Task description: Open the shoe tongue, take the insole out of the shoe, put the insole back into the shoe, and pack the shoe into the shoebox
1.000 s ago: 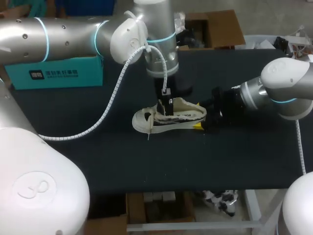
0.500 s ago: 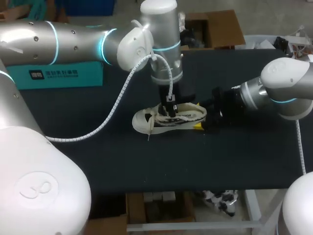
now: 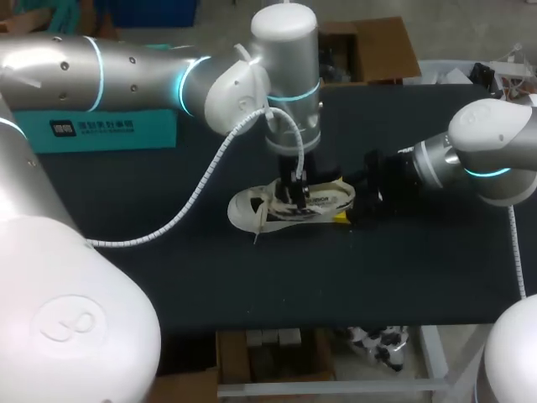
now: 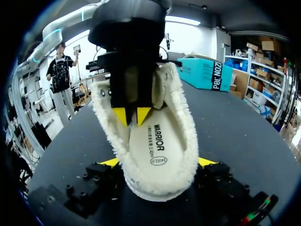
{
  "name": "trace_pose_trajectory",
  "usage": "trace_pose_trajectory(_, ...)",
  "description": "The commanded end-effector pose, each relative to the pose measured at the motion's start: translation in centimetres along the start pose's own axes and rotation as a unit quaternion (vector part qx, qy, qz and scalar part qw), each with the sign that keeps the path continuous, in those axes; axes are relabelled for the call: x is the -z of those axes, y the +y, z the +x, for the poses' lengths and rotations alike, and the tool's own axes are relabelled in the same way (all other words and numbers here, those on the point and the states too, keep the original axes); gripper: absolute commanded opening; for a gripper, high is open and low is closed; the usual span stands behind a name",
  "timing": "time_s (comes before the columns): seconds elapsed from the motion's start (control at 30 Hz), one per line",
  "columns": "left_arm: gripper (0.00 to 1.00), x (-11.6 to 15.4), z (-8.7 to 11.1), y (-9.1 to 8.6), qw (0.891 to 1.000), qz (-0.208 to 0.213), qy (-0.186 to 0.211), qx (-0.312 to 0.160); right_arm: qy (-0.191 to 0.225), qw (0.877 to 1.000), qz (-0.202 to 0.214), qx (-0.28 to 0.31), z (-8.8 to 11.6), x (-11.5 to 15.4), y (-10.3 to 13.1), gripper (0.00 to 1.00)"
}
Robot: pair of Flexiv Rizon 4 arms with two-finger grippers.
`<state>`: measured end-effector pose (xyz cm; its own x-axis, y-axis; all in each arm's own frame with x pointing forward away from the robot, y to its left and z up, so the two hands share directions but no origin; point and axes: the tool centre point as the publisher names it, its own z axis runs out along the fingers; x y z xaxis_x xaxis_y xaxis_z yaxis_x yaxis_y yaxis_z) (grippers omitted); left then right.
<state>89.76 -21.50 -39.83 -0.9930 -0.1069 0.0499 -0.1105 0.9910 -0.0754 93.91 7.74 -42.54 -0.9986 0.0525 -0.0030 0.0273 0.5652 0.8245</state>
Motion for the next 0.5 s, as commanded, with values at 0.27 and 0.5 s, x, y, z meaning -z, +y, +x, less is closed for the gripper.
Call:
trace_pose_trajectory(0.27, 0.25, -5.5, -0.3, -0.8, 0.996, -0.018, -0.085, 0.017, 0.000, 1.000, -0.001, -0.001, -0.4, -0.2, -0.3, 0.00)
trace_pose_trajectory(0.5, 0.25, -8.1, -3.4, -0.6, 0.993, -0.029, -0.110, 0.022, 0.000, 1.000, -0.001, -0.001, -0.4, -0.2, -0.3, 0.00)
